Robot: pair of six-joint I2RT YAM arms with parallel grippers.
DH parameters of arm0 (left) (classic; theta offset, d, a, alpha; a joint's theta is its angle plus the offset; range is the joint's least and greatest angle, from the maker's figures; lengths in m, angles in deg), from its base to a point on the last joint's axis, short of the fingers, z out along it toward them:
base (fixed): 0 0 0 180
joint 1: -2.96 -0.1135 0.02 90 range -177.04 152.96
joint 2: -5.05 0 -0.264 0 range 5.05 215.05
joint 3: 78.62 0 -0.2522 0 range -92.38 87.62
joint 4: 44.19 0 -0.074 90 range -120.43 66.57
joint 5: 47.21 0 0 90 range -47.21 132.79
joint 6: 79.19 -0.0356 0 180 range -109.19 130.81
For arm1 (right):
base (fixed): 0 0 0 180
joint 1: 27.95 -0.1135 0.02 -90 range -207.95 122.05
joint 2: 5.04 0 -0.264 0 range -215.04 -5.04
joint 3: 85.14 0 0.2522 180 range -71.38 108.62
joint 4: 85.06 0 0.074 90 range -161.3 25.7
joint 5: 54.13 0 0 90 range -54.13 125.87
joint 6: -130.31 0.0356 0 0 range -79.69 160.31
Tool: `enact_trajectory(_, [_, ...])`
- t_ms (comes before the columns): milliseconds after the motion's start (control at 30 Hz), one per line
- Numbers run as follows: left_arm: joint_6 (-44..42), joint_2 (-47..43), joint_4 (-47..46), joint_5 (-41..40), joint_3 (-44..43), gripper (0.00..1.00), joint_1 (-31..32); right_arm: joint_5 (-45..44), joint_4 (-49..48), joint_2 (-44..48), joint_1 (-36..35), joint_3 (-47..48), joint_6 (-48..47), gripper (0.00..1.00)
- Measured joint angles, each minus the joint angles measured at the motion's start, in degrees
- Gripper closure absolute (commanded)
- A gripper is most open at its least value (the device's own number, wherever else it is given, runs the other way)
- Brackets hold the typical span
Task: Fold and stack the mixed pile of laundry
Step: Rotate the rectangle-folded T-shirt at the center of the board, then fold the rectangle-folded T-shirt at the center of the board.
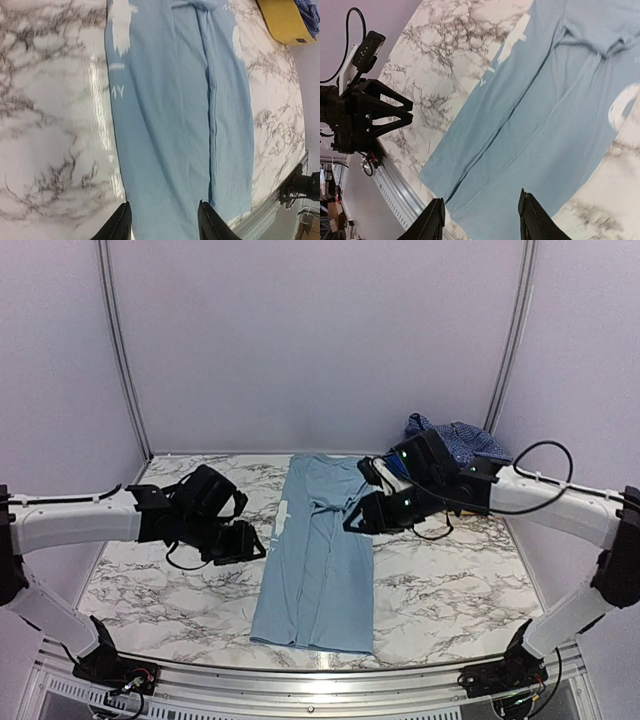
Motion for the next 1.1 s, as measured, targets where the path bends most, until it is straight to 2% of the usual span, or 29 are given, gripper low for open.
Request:
enact_trajectory(200, [9.3,-10.4,0.6,-1.1,14.3,0.52,7.9,0.2,-1.6,13.9,-8.8,-23.0,12.0,0.53])
enact_trajectory(400, [17.0,-14.3,0.5,-2.6,19.9,0.53,14.7,-0.7,-3.9,20.7,-18.6,-35.8,22.9,0.53])
enact_trajectory(600, [21.9,-12.4,-1.3,-3.5,20.3,0.56,19.2,-2.4,-7.2,20.1,-24.0,-40.8,29.8,0.54])
enact_trajectory(1100, [28.2,-6.0,-12.5,-3.0,25.7,0.62,20.8,-4.6,-16.4,12.3,-24.5,-42.0,33.7,0.56])
